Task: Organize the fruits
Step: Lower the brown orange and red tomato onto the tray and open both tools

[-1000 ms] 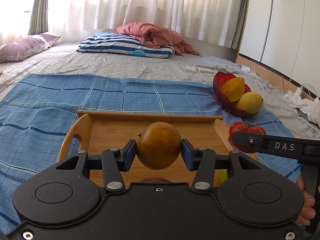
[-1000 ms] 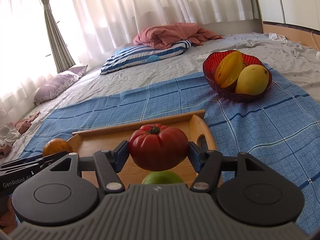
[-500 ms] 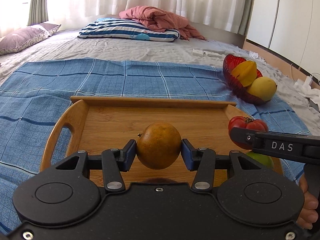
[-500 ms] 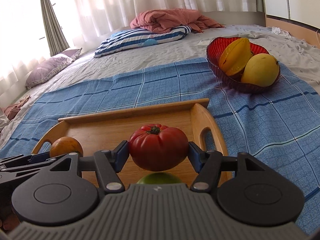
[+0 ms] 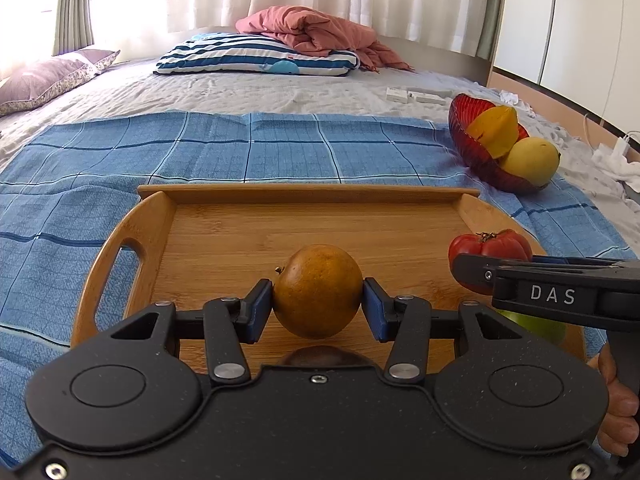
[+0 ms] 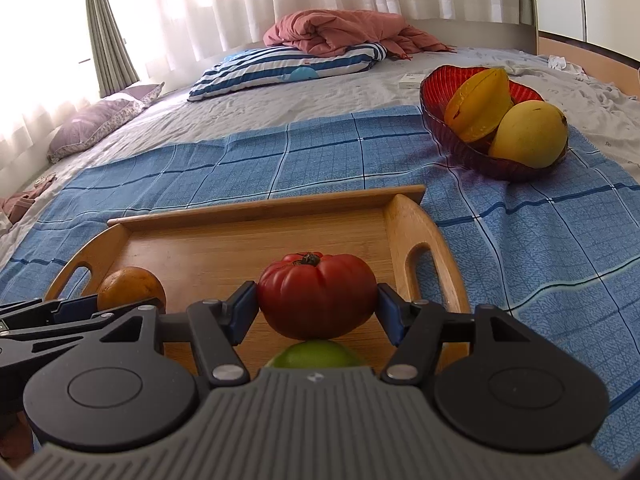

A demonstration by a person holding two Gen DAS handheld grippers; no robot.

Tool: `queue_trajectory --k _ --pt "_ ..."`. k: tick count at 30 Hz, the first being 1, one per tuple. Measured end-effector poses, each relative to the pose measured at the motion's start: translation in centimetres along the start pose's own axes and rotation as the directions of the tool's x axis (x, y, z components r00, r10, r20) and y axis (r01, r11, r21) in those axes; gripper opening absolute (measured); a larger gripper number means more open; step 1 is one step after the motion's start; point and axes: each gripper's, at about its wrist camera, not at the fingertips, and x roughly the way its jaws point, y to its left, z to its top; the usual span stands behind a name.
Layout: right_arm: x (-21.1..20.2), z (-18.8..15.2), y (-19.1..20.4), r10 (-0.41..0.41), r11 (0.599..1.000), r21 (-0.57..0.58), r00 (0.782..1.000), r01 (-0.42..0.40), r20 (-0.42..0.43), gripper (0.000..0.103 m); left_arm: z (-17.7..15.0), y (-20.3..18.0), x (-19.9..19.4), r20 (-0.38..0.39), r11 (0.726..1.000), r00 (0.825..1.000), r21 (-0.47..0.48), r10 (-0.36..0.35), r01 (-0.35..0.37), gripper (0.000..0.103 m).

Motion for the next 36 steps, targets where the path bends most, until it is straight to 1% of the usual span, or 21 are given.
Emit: queue_trajectory --k 5,12,18,22,25,26,27,28,31,34,36 --pt "0.4 -0.4 0.1 -0.003 1.0 -0.008 1.0 0.003 -0.014 0.066 -0.3 0.1 0.5 -0.012 1.0 1.0 -0.011 0.003 -0.003 0.046" --pt "0.4 -0.7 -0.2 0.005 1.0 -0.002 1.0 -0.005 -0.016 0.066 -0.5 -0.2 0.7 0.0 1.0 1.0 0.015 0.009 -0.009 0.046" --pt "0.4 -0.7 -0.3 0.011 1.0 0.007 1.0 -0.011 -0.018 0.066 -0.5 -0.1 0.7 -0.004 1.0 1.0 0.016 0.007 -0.007 0.047" --pt "0.4 -0.5 -0.5 0.019 1.0 0.015 0.999 -0.018 -0.032 0.069 -0.2 0.0 0.7 -0.021 1.0 1.0 0.007 0.001 -0.001 0.047" --pt "0.2 -0.5 -0.5 0.034 0.999 0.023 0.999 -0.033 -0.028 0.07 -0.1 0.2 0.6 -0.027 1.0 1.0 -0.005 -0.005 0.005 0.048" --pt "0.1 -0.5 -0.5 0.037 0.999 0.022 0.999 -0.037 -0.024 0.071 -0.1 0.2 0.6 -0.027 1.0 1.0 -0.002 -0.002 0.002 0.052" --pt "0.0 -0.4 -0.4 0.04 0.999 0.018 0.999 -0.04 -0.021 0.075 -0.1 0.3 0.6 -0.027 1.0 1.0 0.004 0.004 -0.003 0.054" --pt "-0.1 -0.4 -0.3 0.045 0.999 0.014 0.999 -0.045 -0.02 0.077 -0.1 0.3 0.5 -0.024 1.0 1.0 0.008 0.005 -0.005 0.059" --pt "-0.3 -0.3 -0.1 0.043 0.999 0.01 0.999 -0.043 -0.021 0.08 -0.1 0.3 0.1 -0.013 1.0 1.0 0.015 0.003 -0.003 0.066" --pt "-0.4 -0.5 -0.4 0.052 0.998 0.028 0.998 -0.052 -0.02 0.084 0.0 0.4 -0.6 0.003 1.0 1.0 0.023 0.004 -0.004 0.076" --pt "-0.6 -0.6 -0.7 0.061 0.997 0.042 0.998 -0.06 -0.02 0.085 0.0 0.4 -1.0 0.011 1.0 1.0 0.024 0.002 -0.003 0.078"
